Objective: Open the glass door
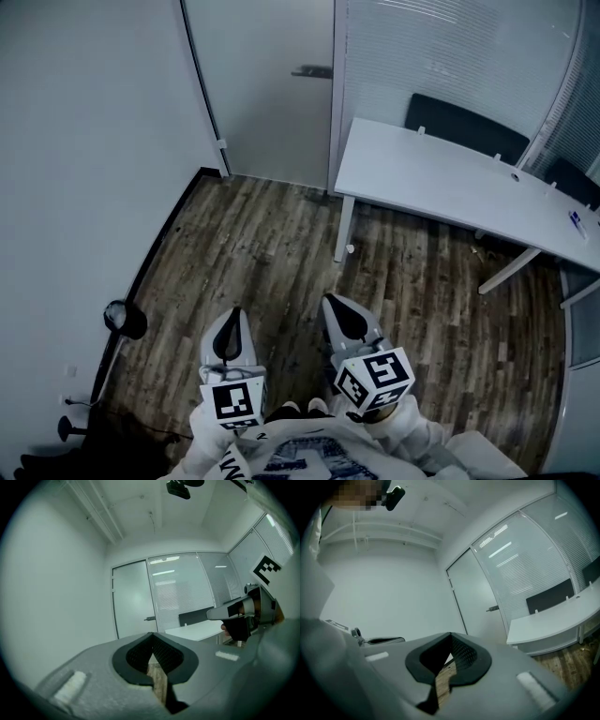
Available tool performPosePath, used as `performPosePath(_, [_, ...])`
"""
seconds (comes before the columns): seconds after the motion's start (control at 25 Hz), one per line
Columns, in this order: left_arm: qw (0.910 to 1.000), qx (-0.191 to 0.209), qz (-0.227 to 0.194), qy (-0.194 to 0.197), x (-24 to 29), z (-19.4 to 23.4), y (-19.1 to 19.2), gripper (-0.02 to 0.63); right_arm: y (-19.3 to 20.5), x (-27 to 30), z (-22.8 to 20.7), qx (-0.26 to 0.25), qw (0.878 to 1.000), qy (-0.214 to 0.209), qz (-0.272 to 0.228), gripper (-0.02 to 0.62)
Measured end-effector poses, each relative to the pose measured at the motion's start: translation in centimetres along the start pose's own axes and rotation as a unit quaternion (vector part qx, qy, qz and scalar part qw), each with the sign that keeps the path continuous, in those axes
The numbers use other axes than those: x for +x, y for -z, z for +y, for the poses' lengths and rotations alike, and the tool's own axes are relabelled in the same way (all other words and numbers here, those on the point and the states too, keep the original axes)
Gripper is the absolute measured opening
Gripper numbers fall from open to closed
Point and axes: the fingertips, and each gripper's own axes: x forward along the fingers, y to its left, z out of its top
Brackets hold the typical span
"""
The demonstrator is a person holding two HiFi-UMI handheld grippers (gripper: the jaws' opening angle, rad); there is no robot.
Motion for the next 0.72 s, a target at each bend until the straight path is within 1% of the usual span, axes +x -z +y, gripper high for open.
performPosePath(0.32, [0.9999, -0.003, -0.004, -0.011, 1.0, 0.3, 0.1, 0.004, 0.1, 1.0, -0.7, -0.003, 1.000, -0.009, 0.006, 0.003])
performPosePath(0.52, [0.9999, -0.006, -0.006, -0.009, 3.3, 2.0, 0.7, 0.005, 0.4, 3.9, -0.7, -0.008, 1.000, -0.007, 0.010, 0.003])
performPosePath(0.72, [0.9999, -0.016, -0.007, 0.000, 7.1, 4.1, 1.4, 0.004, 0.3, 7.7, -1.3, -0.013, 1.000, 0.004, 0.012, 0.003])
